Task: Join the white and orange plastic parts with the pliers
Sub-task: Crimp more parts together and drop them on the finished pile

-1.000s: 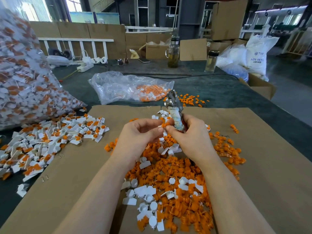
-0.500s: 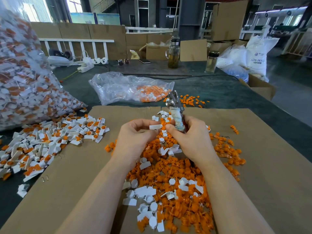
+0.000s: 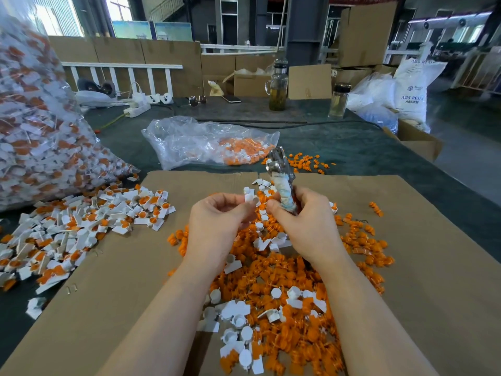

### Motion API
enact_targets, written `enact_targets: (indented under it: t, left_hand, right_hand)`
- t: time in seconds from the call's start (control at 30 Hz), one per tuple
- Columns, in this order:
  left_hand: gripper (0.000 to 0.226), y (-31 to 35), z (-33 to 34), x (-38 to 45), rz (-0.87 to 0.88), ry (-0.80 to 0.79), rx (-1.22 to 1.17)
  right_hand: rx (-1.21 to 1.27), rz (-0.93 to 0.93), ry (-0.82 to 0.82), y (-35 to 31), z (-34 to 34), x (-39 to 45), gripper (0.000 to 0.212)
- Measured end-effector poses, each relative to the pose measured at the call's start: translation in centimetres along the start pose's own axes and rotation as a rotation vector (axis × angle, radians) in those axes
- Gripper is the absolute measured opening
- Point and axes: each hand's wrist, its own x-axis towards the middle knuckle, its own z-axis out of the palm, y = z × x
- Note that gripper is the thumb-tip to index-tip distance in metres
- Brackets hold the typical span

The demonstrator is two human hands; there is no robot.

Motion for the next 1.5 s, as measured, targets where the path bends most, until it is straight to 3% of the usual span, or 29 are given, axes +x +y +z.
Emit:
enact_targets:
  t: [0.4,0.67,0.97,1.5]
  left_hand:
    - [0.006,0.5,0.3,-0.5,0.032,0.001,-0.02]
    - [0.007,0.4,0.8,-0.7,0.167,0.092,0.234]
    - [0.007,0.3,1.1,-1.0,0.275,0.09,0.292]
    - [0.015,0.0,1.0,-0.6,0.267,0.112,0.332]
  right_hand:
    - [-0.031,0.033,0.004,-0.1,0.0,-0.1,0.009]
    - [-0.204,-0.024,0.096,-0.1,0.5,-0.1,0.013]
    - [-0.225,-0.045,0.121,-0.3,0.6,-0.2,0.012]
    - [-0.111,0.009,-0.011,-0.1,0.5,0.0,0.006]
